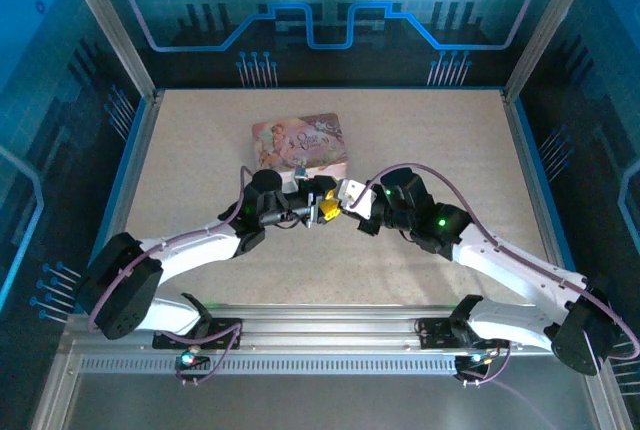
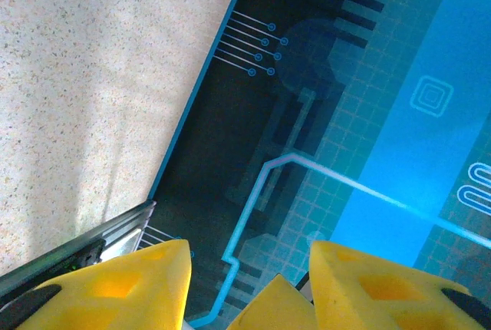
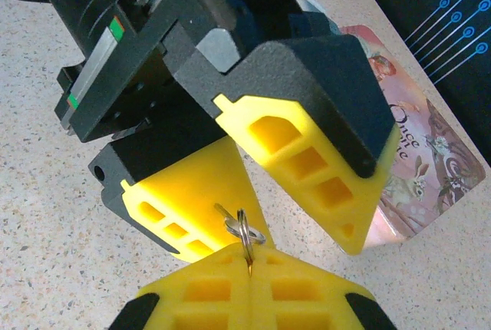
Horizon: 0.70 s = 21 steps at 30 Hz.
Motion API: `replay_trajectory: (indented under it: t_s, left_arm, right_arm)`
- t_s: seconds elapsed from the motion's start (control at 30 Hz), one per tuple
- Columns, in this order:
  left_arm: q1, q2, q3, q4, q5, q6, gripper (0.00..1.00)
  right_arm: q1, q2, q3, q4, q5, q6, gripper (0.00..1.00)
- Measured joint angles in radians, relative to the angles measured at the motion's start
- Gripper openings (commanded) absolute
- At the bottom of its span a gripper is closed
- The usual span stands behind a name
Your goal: Unlock the padlock with the key
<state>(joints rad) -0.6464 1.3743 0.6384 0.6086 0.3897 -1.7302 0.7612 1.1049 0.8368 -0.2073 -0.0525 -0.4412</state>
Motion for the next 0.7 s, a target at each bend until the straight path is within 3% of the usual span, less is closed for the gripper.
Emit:
replay_trajectory:
  t_s: [0.37,0.63,0.7]
  left_arm:
    - [-0.001,0.0,-0.002,0.003,0.0,-0.001,0.24]
    - [-0.002,0.0,-0.002,0.018,-0.012,-0.01,0.01]
    - [-0.002,0.002,-0.005,0.018,-0.011,-0.011,0.0]
  right_arm:
    - [0.0,-0.019,-0.005,-0.001,0.0,0.009,0.0]
    - [0.002,-0.033,-0.013,-0.011,0.0,0.021,0.0]
    - [0.002,-0.034,-0.015,-0.013,0.001,0.024,0.03]
